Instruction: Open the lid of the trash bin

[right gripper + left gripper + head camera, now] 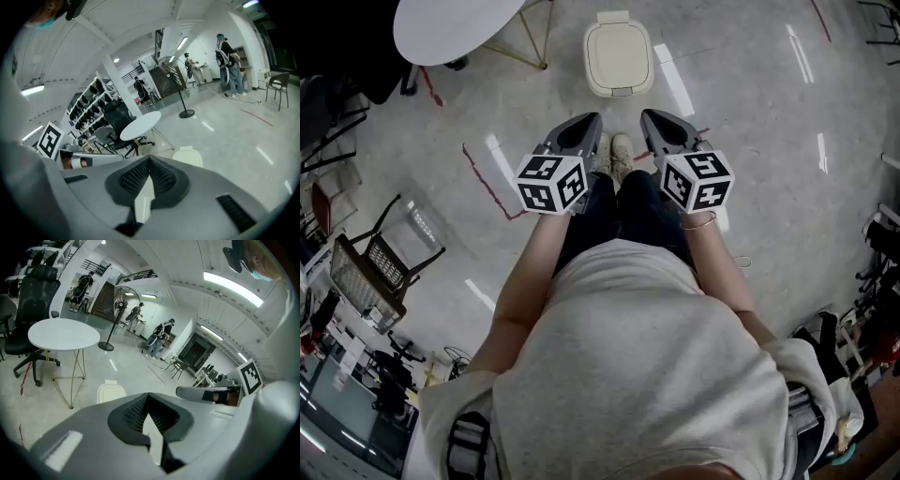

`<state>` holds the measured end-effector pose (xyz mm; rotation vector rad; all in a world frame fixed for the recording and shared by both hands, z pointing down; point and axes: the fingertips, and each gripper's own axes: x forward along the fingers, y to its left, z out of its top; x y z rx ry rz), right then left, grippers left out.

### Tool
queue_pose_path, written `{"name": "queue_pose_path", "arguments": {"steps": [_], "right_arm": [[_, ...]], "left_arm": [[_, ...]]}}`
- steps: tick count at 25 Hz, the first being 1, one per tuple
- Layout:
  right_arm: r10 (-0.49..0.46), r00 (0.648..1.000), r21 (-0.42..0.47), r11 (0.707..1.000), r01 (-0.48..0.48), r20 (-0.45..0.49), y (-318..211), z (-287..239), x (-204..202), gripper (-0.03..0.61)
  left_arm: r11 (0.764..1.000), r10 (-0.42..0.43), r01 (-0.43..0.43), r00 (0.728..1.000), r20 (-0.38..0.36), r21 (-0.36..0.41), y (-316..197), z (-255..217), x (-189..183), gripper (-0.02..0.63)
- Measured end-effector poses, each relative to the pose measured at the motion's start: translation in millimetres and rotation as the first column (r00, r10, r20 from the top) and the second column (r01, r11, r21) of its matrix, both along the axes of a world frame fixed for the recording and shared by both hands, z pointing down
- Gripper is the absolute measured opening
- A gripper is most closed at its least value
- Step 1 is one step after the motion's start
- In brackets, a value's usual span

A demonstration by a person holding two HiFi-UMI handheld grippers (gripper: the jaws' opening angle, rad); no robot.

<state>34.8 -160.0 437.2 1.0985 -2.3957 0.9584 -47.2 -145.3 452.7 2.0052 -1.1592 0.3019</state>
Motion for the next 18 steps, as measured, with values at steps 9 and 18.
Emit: {"name": "queue_pose_path", "arguments": {"steps": [9,18], "right_arm": [[0.004,0.998,-0.069,0.998,-0.008,-0.057,0.3,41.7,-6.6,0.008],[0.015,0.995,-0.117,0.993,-0.026,-0.094,6.0,83.7,-4.2,0.007]], "left_arm": [[0.997,0.027,-0.032,0.998,-0.063,-0.075,2.8,39.4,-3.4,0.009],[0.985,0.074,-0.081,0.996,-0.055,-0.151,6.2,87.1,1.4,0.009]]}}
